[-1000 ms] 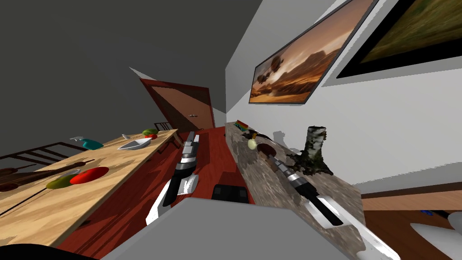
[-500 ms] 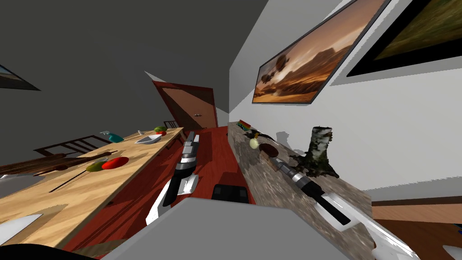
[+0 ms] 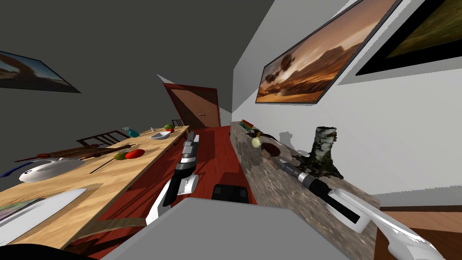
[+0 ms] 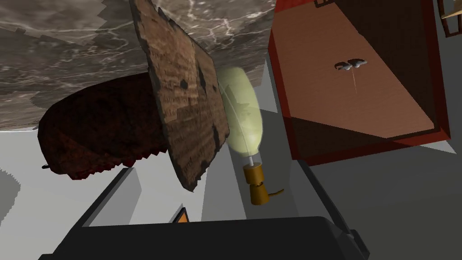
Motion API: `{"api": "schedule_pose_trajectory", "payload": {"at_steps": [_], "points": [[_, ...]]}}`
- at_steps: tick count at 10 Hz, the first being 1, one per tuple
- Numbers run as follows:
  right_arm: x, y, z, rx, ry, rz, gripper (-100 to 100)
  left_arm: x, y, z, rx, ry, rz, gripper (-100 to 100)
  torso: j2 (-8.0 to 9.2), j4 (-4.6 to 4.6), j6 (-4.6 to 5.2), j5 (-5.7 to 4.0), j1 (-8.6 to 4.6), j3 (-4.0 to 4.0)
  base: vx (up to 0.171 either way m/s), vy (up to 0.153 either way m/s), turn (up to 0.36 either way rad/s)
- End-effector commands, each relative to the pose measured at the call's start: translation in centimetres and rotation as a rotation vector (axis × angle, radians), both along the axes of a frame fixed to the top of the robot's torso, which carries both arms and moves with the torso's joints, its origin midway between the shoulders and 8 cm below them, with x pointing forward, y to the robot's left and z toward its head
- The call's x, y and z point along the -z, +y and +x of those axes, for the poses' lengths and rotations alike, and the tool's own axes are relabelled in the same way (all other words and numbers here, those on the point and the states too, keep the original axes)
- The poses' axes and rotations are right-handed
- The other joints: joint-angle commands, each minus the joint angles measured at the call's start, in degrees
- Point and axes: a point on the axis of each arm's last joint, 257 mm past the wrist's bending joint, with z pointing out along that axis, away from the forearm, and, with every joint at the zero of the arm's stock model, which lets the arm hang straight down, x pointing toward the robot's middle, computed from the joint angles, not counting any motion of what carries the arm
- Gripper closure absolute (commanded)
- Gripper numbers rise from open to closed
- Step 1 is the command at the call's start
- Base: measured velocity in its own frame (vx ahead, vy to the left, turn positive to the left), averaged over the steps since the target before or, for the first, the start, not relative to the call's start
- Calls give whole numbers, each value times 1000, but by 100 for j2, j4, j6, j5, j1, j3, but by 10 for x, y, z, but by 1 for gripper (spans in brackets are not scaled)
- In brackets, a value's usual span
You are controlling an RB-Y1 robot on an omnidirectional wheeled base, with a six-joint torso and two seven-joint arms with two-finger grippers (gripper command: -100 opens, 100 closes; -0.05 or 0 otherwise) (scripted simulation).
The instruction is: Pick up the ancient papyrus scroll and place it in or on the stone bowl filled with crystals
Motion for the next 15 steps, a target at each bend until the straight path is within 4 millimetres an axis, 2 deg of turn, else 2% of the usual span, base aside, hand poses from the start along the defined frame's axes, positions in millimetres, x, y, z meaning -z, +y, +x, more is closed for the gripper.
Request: {"api": "schedule_pose_trajectory", "payload": {"at_steps": [1,5,6,7,8,10,15], "points": [[4,-12,-2,-24,23,-74,-100,0,0,0,0,0,0,0,0,0,0,0,0,0,-88,24,94],[6,-39,-3,-72,68,-222,-100,0,0,0,0,0,0,0,-13,-3,1,1,4,-7,-65,20,71],[6,-35,-3,-63,61,-197,-100,0,0,0,0,0,0,0,-14,-3,1,1,3,-8,-26,8,11],[6,-36,-3,-65,62,-201,0,0,0,0,0,0,0,0,-23,-4,3,-1,-1,-12,0,0,0],[7,-28,1,-65,62,-201,-100,0,0,0,0,0,0,0,-31,-6,2,-2,-3,-17,-2,-24,-1],[8,-21,5,-65,62,-202,-100,0,0,0,0,0,0,0,-36,-8,1,-5,-21,-20,-6,-48,6],[12,17,22,-67,61,-201,-100,0,0,0,0,0,0,0,-32,-7,2,-9,-31,-18,-11,-60,3]]}}
